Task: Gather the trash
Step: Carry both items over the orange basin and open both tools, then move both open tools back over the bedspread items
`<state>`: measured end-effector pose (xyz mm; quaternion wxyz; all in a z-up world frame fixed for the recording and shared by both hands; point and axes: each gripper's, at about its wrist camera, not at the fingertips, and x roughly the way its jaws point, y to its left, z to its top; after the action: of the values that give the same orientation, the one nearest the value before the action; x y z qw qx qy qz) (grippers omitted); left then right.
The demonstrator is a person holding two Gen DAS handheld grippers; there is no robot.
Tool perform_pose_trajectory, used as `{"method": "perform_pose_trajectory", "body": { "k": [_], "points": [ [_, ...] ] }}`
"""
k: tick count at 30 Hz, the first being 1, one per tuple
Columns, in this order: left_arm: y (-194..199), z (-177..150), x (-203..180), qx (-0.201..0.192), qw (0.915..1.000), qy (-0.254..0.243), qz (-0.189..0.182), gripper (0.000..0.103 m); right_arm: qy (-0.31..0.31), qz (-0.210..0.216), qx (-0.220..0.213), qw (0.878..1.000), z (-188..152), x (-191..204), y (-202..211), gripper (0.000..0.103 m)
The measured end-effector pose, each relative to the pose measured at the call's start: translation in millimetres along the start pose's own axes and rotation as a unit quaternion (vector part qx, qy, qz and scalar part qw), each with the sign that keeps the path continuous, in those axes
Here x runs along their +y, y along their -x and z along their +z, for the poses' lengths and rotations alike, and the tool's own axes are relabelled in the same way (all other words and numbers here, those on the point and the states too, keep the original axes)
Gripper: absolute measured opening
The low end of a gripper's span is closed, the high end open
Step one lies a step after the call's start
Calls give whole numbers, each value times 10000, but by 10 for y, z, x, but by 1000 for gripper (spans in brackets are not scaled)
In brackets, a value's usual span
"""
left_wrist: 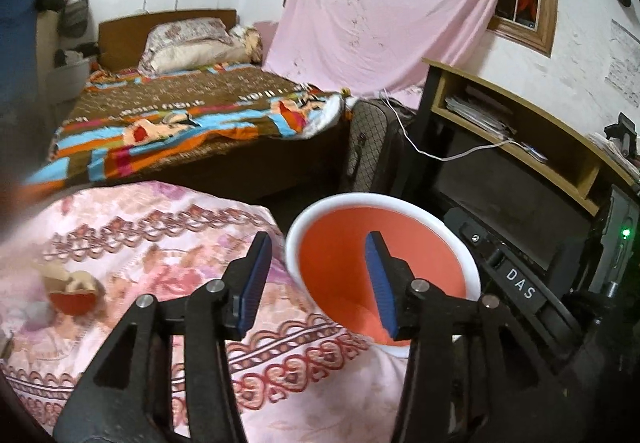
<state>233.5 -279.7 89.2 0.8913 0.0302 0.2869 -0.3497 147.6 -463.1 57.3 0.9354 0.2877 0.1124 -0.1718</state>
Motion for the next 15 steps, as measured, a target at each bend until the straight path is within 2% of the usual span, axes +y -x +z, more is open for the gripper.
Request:
{"method": "perform_pose_trajectory", "body": {
  "k": [3, 8, 11, 15],
  "points": [
    [89, -11, 57, -166, 9997, -57, 176, 37, 214, 48, -127, 9997, -6, 104, 38, 32],
    [289, -62, 205, -475, 9977, -25, 485, 44, 579, 176, -348, 9976, -45, 303, 114, 41],
    [413, -96, 344, -650, 9958, 152, 627, 50, 729, 300, -442, 9959, -73, 395, 151, 47],
    [585, -156, 550, -933, 9907, 493, 861, 65, 852, 416, -453, 9945, -98, 496, 151, 52]
  ]
}}
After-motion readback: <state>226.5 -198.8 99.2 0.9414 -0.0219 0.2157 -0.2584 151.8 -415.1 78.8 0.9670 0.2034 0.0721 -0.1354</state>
